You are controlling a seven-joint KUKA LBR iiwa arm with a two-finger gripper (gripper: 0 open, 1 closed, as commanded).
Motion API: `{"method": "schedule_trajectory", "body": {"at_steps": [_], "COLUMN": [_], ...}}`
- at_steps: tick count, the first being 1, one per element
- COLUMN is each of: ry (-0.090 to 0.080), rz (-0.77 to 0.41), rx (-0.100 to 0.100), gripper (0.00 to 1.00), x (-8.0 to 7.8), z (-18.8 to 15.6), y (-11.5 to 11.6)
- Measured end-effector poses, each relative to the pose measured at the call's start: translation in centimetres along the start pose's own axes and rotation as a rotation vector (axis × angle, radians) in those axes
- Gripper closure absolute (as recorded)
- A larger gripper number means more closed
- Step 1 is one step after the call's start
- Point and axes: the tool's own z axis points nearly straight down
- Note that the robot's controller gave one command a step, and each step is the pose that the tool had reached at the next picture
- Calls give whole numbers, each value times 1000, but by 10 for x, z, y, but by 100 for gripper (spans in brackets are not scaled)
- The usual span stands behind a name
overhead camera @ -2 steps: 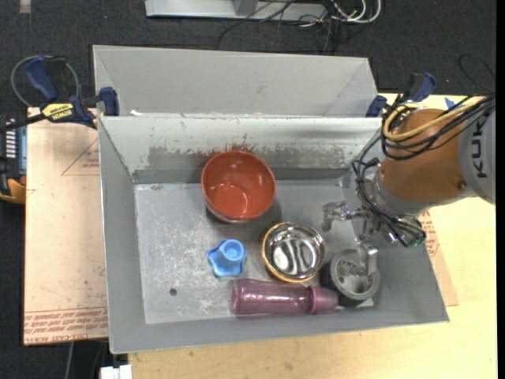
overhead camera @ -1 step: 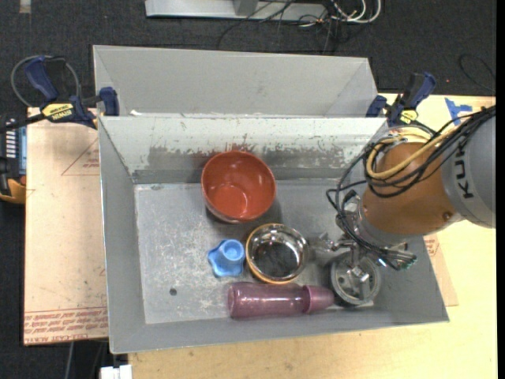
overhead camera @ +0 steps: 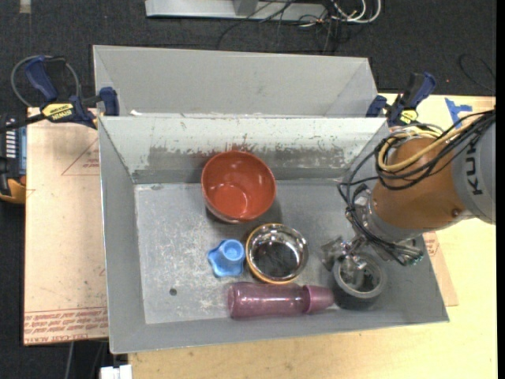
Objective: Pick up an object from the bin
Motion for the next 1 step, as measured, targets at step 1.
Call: {"method": "schedule_trajectory", "body": {"at_steps": [1], "ry": [0], "rz": [0], "rx": [0], "gripper": [100], "x": [0], "z": [0], "y": [0]}}
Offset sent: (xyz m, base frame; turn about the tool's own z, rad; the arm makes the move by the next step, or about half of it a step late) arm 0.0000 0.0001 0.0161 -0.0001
